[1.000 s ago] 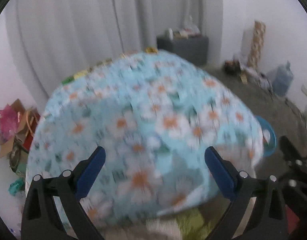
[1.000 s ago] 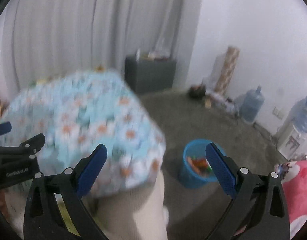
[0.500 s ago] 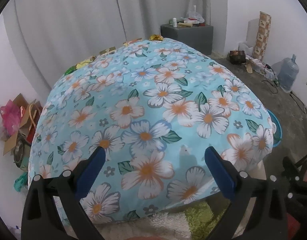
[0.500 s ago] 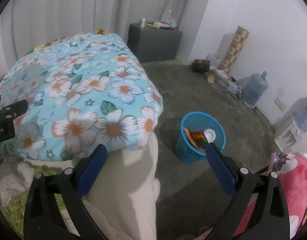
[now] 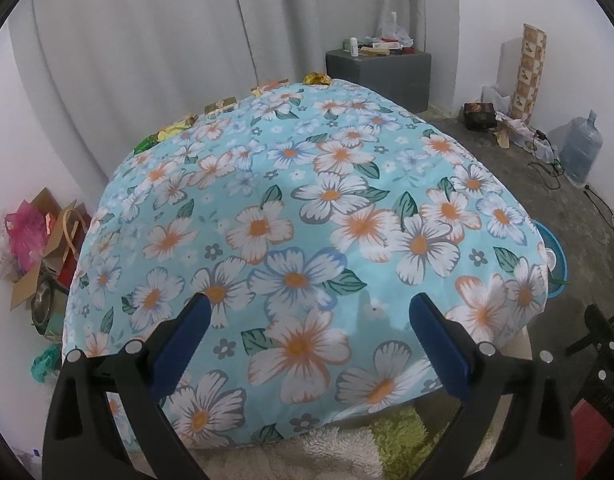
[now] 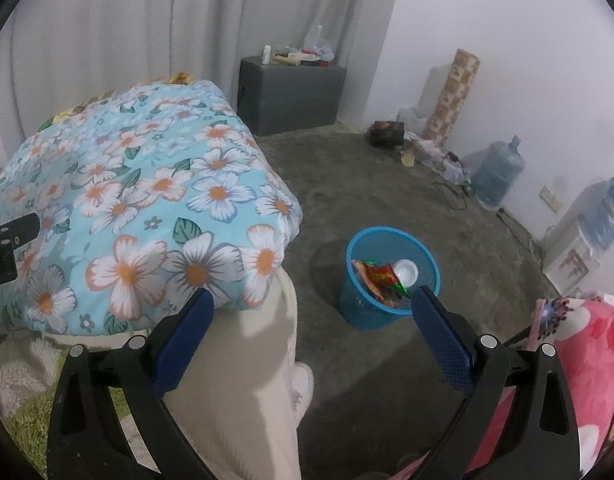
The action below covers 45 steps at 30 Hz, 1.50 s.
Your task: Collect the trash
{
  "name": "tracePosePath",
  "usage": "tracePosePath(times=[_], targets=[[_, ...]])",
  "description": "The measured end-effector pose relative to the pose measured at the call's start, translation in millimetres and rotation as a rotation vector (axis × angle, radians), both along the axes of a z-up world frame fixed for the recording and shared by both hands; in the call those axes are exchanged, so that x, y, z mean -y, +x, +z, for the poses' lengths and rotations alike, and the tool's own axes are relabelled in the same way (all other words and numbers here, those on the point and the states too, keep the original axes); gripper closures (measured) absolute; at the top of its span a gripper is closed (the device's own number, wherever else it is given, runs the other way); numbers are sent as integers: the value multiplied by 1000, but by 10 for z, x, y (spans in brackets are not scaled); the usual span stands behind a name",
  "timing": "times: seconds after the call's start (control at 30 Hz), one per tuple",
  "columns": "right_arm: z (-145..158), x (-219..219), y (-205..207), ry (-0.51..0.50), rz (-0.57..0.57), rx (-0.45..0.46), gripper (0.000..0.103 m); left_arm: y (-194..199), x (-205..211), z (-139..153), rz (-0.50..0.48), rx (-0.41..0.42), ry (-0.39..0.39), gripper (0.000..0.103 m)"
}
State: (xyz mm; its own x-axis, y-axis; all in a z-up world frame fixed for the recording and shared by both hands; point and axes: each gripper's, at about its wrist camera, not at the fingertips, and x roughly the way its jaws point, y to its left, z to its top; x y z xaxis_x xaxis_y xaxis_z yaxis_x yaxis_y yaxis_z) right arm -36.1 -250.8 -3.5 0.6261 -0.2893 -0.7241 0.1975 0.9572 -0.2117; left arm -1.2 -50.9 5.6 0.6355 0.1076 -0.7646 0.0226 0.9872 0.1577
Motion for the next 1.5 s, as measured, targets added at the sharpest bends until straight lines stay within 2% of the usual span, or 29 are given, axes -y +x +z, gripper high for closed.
tracePosePath(times=[1.5], targets=[[11,-49,-3,-19,-7,12,8,-26,-6,-38,-3,-12,8,6]])
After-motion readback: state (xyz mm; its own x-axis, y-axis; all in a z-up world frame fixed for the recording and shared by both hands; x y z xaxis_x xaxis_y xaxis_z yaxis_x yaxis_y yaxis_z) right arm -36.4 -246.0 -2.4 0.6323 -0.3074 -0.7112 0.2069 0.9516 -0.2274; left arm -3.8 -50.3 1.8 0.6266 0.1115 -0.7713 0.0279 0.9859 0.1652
